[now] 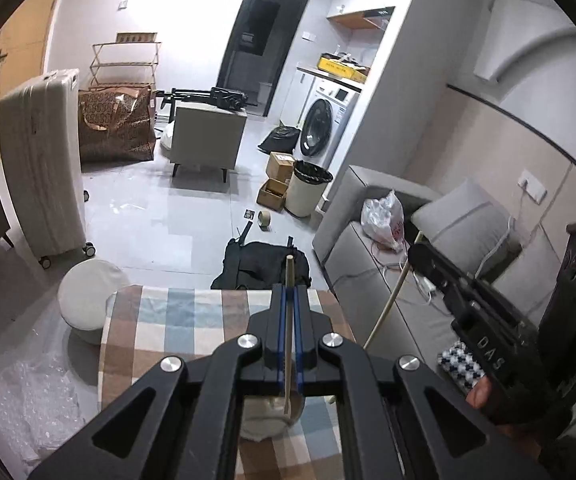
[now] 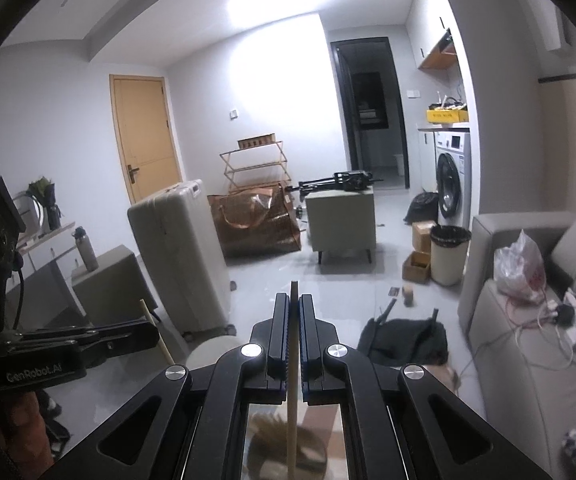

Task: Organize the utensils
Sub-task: 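Lift both held chopsticks up and over the utensil holder, then open both tools to drop the chopsticks into the holder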

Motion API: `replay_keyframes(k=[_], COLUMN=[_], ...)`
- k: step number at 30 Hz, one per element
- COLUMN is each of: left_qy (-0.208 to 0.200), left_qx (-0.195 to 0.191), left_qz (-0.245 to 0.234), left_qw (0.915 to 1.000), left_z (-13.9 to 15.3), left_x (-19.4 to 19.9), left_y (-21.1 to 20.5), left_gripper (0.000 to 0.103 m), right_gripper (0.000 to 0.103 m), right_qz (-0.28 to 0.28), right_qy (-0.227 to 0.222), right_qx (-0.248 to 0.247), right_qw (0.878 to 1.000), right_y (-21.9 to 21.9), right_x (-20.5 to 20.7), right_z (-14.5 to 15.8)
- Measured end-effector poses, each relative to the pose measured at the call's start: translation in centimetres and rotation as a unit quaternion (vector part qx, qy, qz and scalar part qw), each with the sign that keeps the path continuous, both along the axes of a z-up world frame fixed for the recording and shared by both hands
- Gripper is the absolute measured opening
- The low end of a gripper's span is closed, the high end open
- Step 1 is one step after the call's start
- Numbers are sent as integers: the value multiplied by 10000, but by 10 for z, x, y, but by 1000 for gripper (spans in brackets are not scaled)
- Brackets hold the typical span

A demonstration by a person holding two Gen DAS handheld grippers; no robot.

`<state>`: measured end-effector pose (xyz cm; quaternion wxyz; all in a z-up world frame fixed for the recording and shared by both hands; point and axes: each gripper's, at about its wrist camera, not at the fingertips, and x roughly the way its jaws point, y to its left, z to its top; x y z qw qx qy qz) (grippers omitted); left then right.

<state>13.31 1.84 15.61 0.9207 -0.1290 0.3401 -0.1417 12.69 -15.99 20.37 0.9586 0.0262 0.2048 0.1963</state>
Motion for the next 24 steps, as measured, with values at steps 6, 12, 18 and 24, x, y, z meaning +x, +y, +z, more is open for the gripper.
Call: replay_keyframes(k=[6,12,18,24], left_qy=[-92,18,136,194], left_qx=[65,-194,-283,-417], left_qz=[3,-2,7,-21], left_qw=[9999,9998,9995,9989], left_z=[-23,-49,-64,-71], left_x=[27,40,41,39], left_y=[-2,3,2,1], left_gripper=[0,0,0,0], right_gripper=[3,3,3,3], right_qz=[15,90,208,387], right_qy=[38,55,-6,68], right_qx=[-26,-111,-307,-609], right_qw=[10000,9999,9993,9974], right_y=[8,14,22,28], right_x=[34,52,53,51], right_z=[-27,-55,-75,-93])
